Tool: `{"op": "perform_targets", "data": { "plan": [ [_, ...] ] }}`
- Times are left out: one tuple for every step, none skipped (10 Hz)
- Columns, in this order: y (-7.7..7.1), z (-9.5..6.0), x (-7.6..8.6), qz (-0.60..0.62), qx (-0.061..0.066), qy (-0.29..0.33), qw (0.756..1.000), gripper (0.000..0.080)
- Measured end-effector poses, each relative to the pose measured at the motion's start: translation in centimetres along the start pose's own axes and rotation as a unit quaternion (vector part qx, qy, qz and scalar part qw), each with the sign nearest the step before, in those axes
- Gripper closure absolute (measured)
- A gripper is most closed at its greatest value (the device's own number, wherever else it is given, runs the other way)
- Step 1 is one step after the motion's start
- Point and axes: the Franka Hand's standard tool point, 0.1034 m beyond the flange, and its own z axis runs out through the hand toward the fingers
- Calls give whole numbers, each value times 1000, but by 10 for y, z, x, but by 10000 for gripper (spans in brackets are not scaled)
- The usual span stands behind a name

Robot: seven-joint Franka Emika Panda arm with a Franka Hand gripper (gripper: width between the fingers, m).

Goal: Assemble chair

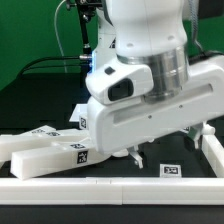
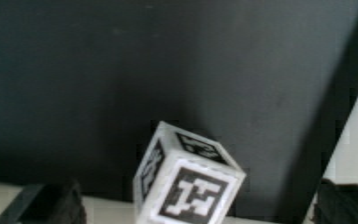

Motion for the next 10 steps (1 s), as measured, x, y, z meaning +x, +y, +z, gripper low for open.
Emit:
{"op": "perform_targets", "data": {
  "plan": [
    [1,6,0,1,-1,1,1000,150],
    [2,8,-1,2,-1,1,1000,150],
    [5,15,0,2,-4,7,1000,150],
    [7,19,-1,3,-7,11,1000,150],
    [8,22,-2,4,-9,15,1000,160],
    [8,21,-2,4,-9,15,1000,160],
    [8,22,-2,4,-9,15,1000,359],
    [8,22,-2,4,-9,15,1000,506],
    [8,22,-2,4,-9,15,1000,506],
    [8,21,-2,4,-9,15,1000,525]
  ]
}}
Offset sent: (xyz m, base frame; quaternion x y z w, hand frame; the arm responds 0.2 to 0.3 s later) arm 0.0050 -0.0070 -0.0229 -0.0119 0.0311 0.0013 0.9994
